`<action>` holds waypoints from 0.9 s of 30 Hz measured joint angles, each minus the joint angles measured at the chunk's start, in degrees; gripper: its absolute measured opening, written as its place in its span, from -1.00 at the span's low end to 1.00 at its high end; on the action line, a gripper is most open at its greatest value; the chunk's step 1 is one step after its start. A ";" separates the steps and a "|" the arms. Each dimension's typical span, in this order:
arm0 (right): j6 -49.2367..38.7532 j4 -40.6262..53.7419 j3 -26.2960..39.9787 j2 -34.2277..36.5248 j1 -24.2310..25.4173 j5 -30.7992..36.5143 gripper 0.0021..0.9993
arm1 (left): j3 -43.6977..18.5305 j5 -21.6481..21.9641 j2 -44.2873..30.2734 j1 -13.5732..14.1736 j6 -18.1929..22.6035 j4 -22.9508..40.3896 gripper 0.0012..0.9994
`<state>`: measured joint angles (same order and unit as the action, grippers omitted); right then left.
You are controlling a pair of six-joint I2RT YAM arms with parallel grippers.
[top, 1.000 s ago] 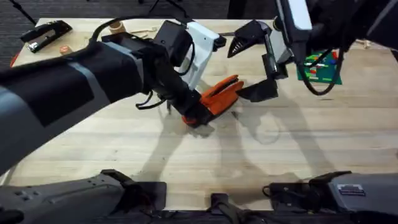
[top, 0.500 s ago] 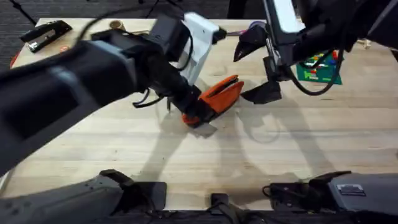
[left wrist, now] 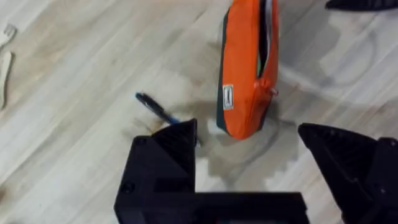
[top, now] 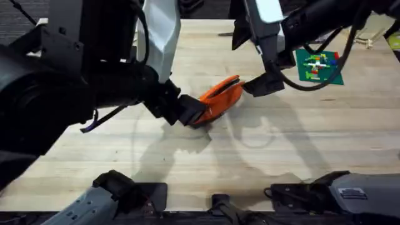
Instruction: Unzip the bag, pick up the pens from the table one at a time and place them inside, then zip the bag closed.
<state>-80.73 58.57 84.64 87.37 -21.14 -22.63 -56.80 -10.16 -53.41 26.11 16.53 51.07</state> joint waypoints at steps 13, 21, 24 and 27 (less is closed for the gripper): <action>2.54 1.15 0.00 0.00 -3.33 2.12 0.99 | 0.00 0.99 0.17 0.00 0.00 2.34 0.99; 2.58 1.17 0.00 0.00 -3.33 2.51 0.99 | 0.00 0.99 0.17 0.00 0.00 2.32 0.99; 2.58 1.17 0.00 0.00 -3.33 2.51 0.99 | 0.00 0.99 0.17 0.00 0.00 2.33 0.99; 2.57 1.14 0.00 0.00 -3.33 2.51 0.89 | 0.00 0.99 0.17 0.00 0.00 2.33 0.99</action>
<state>-78.16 59.72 84.64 87.37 -24.47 -20.12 -56.80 -9.17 -53.23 26.11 16.53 53.39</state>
